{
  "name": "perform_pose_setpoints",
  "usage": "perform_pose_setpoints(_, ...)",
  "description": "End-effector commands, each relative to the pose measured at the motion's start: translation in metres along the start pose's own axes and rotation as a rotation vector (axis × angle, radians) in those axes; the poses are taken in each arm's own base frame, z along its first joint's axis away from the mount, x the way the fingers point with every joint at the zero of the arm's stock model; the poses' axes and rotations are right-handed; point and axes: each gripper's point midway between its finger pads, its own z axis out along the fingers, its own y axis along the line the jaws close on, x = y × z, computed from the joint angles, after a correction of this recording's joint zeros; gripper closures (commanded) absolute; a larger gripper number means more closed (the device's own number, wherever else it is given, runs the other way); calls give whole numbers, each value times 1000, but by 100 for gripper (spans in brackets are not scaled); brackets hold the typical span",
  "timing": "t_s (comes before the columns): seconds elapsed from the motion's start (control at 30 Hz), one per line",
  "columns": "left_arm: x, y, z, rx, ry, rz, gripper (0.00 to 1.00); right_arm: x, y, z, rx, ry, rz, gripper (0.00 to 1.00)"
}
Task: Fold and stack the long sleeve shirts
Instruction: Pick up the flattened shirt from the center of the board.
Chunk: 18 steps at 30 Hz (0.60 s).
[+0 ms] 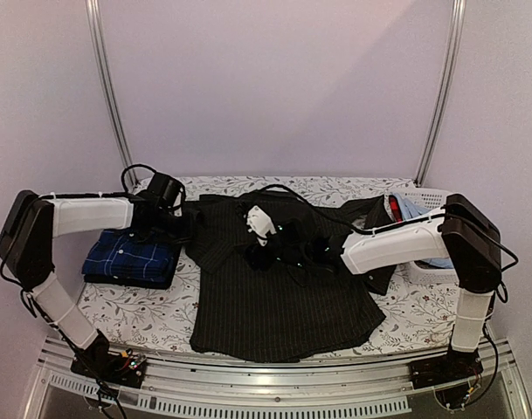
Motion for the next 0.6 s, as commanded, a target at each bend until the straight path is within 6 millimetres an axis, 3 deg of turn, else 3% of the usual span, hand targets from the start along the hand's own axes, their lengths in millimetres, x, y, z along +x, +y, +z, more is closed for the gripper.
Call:
perform_pose_setpoints(0.0,15,34,25,-113,21,-44,70,-12,-4,-8,16,-21,37,26)
perform_pose_setpoints(0.3,11,61,56,-212,18,-63,68,-6,-3,-26,-5,-11,95,26)
perform_pose_setpoints(0.47,9,63,69,-211,20,-70,68,1,0,-27,-14,1,91,26)
perform_pose_setpoints(0.57,6,54,69,-168,26,-67,85,1,2,-26,-14,2,83,25)
